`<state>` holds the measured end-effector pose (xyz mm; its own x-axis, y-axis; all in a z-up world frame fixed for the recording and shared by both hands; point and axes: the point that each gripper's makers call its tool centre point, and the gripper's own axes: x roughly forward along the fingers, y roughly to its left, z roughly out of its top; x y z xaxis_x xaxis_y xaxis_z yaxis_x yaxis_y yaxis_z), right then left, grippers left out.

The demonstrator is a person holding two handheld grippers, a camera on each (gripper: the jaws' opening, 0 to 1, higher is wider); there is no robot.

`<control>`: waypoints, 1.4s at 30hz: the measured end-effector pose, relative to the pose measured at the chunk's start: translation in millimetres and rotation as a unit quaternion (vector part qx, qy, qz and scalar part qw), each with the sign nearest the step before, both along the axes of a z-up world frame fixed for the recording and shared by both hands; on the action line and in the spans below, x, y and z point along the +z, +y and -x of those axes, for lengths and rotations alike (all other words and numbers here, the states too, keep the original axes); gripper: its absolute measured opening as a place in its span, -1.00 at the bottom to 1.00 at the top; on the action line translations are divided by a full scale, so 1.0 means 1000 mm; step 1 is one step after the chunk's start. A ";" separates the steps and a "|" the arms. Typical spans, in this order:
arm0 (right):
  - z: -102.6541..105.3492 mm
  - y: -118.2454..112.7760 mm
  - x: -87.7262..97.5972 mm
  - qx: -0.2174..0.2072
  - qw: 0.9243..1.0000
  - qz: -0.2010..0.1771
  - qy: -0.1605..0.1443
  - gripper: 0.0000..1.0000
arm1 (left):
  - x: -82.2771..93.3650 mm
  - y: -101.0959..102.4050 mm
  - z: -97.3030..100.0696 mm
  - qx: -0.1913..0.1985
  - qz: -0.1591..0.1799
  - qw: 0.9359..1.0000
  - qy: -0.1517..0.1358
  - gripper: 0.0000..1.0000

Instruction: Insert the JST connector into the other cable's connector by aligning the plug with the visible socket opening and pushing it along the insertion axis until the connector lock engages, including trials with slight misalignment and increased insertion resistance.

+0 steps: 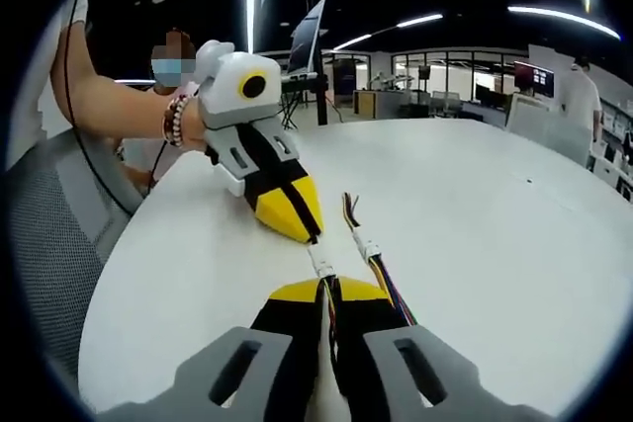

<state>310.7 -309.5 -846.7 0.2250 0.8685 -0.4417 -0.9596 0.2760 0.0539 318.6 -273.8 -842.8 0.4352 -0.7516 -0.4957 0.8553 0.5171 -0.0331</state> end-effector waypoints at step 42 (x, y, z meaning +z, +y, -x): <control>0.000 0.018 0.031 -0.031 0.999 -0.005 -0.018 -0.68 | 0.012 -0.031 0.003 -0.022 -0.010 1.000 -0.004 -0.49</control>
